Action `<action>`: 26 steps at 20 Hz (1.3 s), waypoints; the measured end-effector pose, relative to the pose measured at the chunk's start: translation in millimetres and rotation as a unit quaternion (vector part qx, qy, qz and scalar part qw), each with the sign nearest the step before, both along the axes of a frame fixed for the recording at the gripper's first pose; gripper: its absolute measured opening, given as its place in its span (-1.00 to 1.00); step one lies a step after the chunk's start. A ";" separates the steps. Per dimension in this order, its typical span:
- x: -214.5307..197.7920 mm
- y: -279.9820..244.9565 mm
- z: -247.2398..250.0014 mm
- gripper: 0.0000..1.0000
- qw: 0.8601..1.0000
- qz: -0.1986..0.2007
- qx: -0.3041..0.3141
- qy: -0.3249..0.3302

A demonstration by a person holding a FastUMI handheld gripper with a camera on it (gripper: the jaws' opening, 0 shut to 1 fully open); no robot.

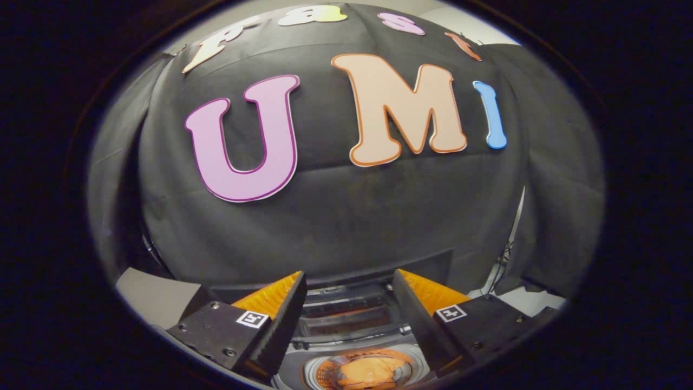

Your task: Put the clothes into the washing machine and then close the washing machine lid.

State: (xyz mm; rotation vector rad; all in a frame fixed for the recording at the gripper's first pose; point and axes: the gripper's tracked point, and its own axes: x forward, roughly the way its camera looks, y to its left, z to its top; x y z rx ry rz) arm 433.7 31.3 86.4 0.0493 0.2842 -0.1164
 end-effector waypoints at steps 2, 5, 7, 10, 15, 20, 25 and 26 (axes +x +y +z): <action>18.1 5.4 -6.8 0.94 1.000 -0.004 0.000 -0.003; 35.2 5.5 -20.4 0.94 1.000 -0.020 -0.015 0.004; 42.2 -4.1 -17.4 0.94 0.999 -0.046 -0.022 -0.013; 38.7 -29.8 -18.4 0.95 0.995 -0.084 -0.057 -0.007; 48.5 -32.7 -1.3 0.92 0.995 -0.077 -0.014 -0.059; 62.6 -21.1 -26.6 0.91 0.995 -0.040 -0.091 -0.030; 67.7 -3.7 -25.4 0.92 0.993 0.009 -0.117 -0.029; 68.8 1.4 -22.2 0.92 0.993 0.021 -0.112 -0.035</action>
